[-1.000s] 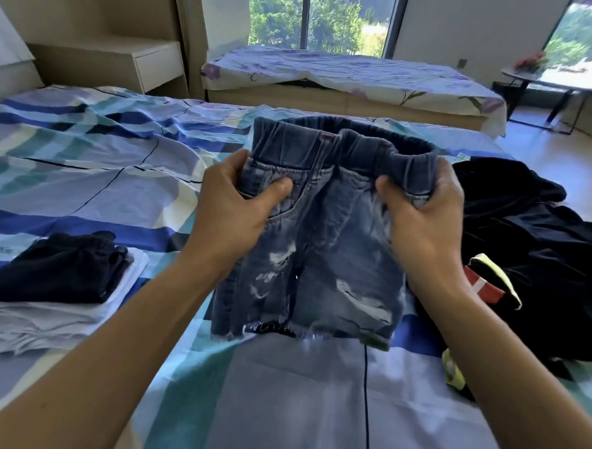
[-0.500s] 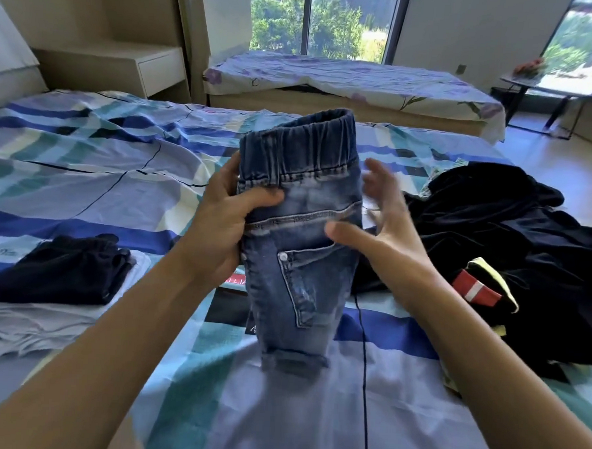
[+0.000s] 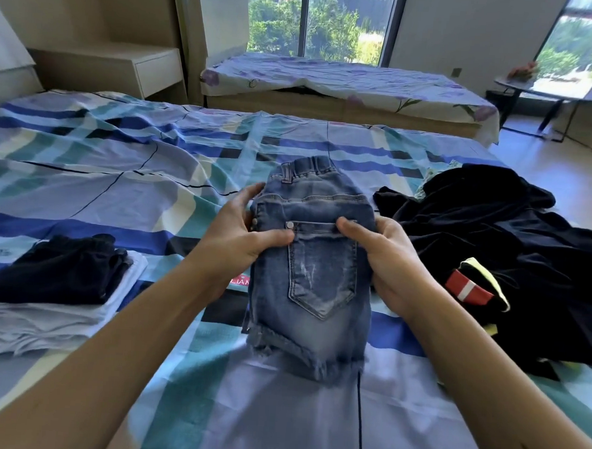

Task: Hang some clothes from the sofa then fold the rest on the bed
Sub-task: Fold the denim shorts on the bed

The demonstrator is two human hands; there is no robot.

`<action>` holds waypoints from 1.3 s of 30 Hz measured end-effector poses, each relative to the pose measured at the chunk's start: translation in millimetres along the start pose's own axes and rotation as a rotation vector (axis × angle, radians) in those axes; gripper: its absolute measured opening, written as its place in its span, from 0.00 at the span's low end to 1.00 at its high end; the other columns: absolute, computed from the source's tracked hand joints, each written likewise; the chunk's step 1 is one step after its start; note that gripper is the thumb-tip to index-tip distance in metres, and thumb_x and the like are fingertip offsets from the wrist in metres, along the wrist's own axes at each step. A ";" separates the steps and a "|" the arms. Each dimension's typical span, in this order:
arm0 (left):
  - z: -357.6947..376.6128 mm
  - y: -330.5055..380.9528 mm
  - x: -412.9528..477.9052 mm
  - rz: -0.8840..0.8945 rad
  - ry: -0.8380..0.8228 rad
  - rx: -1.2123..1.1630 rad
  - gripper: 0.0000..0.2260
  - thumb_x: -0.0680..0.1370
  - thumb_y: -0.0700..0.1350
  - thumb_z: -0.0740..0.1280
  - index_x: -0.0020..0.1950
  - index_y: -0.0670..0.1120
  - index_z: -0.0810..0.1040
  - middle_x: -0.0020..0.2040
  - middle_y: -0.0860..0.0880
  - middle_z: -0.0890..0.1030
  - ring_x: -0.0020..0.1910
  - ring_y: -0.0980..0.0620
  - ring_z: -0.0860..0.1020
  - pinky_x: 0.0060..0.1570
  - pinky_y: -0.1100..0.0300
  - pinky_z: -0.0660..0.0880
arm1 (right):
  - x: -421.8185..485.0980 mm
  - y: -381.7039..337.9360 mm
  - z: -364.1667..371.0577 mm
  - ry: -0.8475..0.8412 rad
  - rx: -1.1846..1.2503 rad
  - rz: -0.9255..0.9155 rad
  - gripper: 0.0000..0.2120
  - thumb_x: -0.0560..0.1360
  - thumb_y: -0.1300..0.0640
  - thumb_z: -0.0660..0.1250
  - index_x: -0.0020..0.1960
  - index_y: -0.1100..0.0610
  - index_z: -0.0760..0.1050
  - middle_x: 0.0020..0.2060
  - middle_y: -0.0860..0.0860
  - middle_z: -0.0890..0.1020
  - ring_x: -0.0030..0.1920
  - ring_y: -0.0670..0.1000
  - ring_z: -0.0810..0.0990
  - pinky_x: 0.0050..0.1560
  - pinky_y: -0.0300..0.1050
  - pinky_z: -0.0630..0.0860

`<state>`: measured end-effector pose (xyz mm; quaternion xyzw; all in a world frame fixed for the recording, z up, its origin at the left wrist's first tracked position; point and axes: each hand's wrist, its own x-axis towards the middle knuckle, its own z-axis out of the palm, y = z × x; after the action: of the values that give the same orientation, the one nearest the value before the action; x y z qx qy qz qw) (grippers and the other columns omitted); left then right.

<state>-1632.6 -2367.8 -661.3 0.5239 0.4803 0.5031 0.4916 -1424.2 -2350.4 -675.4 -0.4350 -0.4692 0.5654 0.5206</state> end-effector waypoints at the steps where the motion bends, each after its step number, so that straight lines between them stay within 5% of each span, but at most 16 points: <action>1: -0.1 -0.3 0.7 0.028 0.035 0.016 0.36 0.73 0.33 0.75 0.75 0.55 0.66 0.57 0.46 0.84 0.53 0.51 0.85 0.50 0.54 0.83 | 1.1 -1.5 0.7 -0.008 -0.012 0.001 0.11 0.77 0.64 0.70 0.59 0.63 0.79 0.51 0.60 0.86 0.50 0.58 0.86 0.52 0.52 0.83; 4: -0.1 7.3 15.3 0.157 0.123 0.058 0.36 0.74 0.34 0.74 0.75 0.59 0.63 0.60 0.44 0.82 0.56 0.51 0.83 0.56 0.51 0.81 | 12.0 -9.8 6.7 -0.004 -0.010 -0.051 0.16 0.76 0.71 0.68 0.63 0.62 0.75 0.55 0.60 0.85 0.55 0.61 0.84 0.57 0.56 0.81; 7: -6.0 24.5 35.0 0.236 0.171 0.072 0.39 0.75 0.33 0.72 0.79 0.52 0.57 0.59 0.48 0.82 0.57 0.54 0.82 0.59 0.52 0.80 | 23.2 -23.0 18.6 0.014 -0.018 -0.155 0.18 0.76 0.73 0.67 0.64 0.62 0.73 0.55 0.59 0.85 0.54 0.57 0.84 0.55 0.52 0.82; 11: -22.4 31.0 25.9 0.261 0.136 0.094 0.34 0.75 0.30 0.71 0.77 0.47 0.64 0.55 0.52 0.85 0.52 0.59 0.83 0.50 0.66 0.79 | 22.0 -25.6 22.4 -0.038 -0.056 -0.234 0.16 0.76 0.73 0.67 0.62 0.65 0.73 0.50 0.55 0.85 0.48 0.50 0.85 0.47 0.42 0.81; 15: -33.6 1.4 -1.6 -0.016 -0.147 0.220 0.16 0.68 0.29 0.75 0.53 0.41 0.82 0.44 0.50 0.87 0.43 0.57 0.84 0.45 0.64 0.78 | 3.4 15.6 5.9 -0.179 -0.286 -0.037 0.14 0.72 0.73 0.71 0.56 0.63 0.79 0.50 0.57 0.86 0.50 0.53 0.84 0.50 0.49 0.81; 19: -41.1 -40.5 -13.2 -0.358 -0.392 0.424 0.13 0.70 0.42 0.76 0.53 0.44 0.82 0.49 0.47 0.85 0.47 0.52 0.82 0.50 0.60 0.79 | -21.7 67.7 -8.9 -0.410 -0.509 0.194 0.14 0.74 0.68 0.73 0.58 0.59 0.81 0.49 0.49 0.87 0.50 0.46 0.84 0.54 0.47 0.80; 23: -41.7 -61.7 -7.5 -0.449 -0.290 0.459 0.05 0.82 0.46 0.68 0.56 0.49 0.80 0.44 0.48 0.83 0.40 0.52 0.82 0.43 0.55 0.81 | -12.6 89.8 -12.0 -0.286 -0.458 0.245 0.14 0.75 0.52 0.72 0.55 0.59 0.80 0.49 0.61 0.85 0.47 0.53 0.82 0.49 0.52 0.77; 27: -35.1 -78.3 2.9 -0.491 -0.129 0.578 0.12 0.83 0.51 0.65 0.48 0.43 0.76 0.38 0.44 0.77 0.35 0.47 0.78 0.37 0.54 0.81 | -0.2 117.1 -10.3 -0.020 -0.625 0.236 0.15 0.79 0.50 0.70 0.38 0.58 0.76 0.32 0.52 0.78 0.36 0.51 0.74 0.41 0.51 0.69; 30: -29.4 -95.3 8.2 -0.356 0.007 0.945 0.20 0.80 0.55 0.67 0.62 0.42 0.71 0.52 0.43 0.78 0.51 0.43 0.78 0.53 0.46 0.78 | -0.2 115.3 2.2 0.120 -0.918 0.180 0.13 0.79 0.48 0.68 0.46 0.58 0.76 0.38 0.51 0.78 0.43 0.54 0.76 0.41 0.47 0.68; 32: -22.2 -100.4 4.5 0.028 0.114 1.192 0.26 0.78 0.55 0.68 0.71 0.46 0.66 0.64 0.44 0.73 0.63 0.41 0.73 0.61 0.44 0.73 | -6.0 107.3 14.7 0.160 -1.104 0.136 0.13 0.79 0.47 0.66 0.57 0.54 0.70 0.45 0.52 0.79 0.50 0.59 0.78 0.45 0.49 0.70; 34: -9.8 -102.5 0.0 0.418 0.030 1.240 0.27 0.77 0.54 0.65 0.75 0.49 0.67 0.71 0.45 0.69 0.70 0.42 0.68 0.67 0.44 0.69 | -10.7 105.6 21.9 0.156 -1.315 0.049 0.16 0.79 0.46 0.65 0.60 0.52 0.65 0.50 0.54 0.80 0.55 0.62 0.79 0.46 0.52 0.70; 36: 0.5 -112.5 -1.7 0.409 -0.236 1.315 0.27 0.80 0.56 0.55 0.80 0.54 0.61 0.81 0.47 0.57 0.80 0.46 0.54 0.78 0.45 0.54 | -11.8 106.6 20.3 0.141 -1.384 0.025 0.20 0.79 0.45 0.65 0.64 0.53 0.63 0.56 0.54 0.76 0.59 0.60 0.77 0.49 0.54 0.72; 39: -0.7 -132.3 5.2 0.116 -0.507 1.426 0.26 0.85 0.58 0.48 0.82 0.58 0.47 0.83 0.50 0.40 0.81 0.52 0.37 0.78 0.43 0.35 | -5.2 107.8 8.9 0.106 -1.215 0.172 0.29 0.77 0.42 0.68 0.70 0.54 0.63 0.63 0.58 0.72 0.65 0.61 0.74 0.61 0.54 0.72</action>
<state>-1634.3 -2355.3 -793.1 0.8388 0.5334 -0.0398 0.1021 -1451.9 -2358.2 -779.8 -0.7178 -0.6441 0.2144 0.1546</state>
